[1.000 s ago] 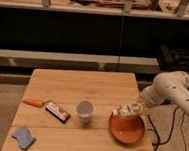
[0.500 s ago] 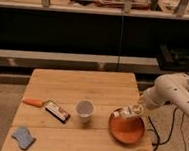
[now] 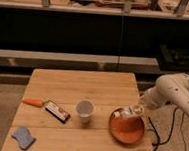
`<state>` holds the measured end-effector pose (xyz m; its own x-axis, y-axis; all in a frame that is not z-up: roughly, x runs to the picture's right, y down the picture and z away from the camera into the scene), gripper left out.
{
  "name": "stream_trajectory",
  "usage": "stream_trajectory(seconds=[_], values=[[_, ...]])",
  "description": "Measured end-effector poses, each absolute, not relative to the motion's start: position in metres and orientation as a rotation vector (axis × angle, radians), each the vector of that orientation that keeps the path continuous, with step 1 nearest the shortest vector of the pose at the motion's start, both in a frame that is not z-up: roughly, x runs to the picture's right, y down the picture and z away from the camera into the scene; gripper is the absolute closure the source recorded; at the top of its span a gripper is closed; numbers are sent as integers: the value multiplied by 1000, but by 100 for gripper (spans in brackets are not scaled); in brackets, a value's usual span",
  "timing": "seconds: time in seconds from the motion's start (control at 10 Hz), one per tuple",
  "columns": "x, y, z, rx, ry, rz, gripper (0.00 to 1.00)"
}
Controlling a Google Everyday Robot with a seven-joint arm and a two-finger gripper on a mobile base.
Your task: Place the bottle in the ceramic bowl
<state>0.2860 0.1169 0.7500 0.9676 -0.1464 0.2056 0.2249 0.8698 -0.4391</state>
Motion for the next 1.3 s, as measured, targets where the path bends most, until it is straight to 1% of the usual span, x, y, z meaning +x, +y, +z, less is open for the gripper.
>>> stream_trajectory(seconds=[0.1, 0.3, 0.4, 1.0, 1.1, 1.2, 1.3], values=[[285, 117, 751, -480, -170, -198, 77], [284, 116, 752, -480, -173, -201, 62], [285, 117, 752, -481, -173, -202, 62], [285, 116, 754, -483, -179, -209, 62], [285, 117, 755, -483, -181, -210, 64], [285, 118, 756, -484, -182, -211, 70], [284, 119, 759, -484, -184, -213, 82]])
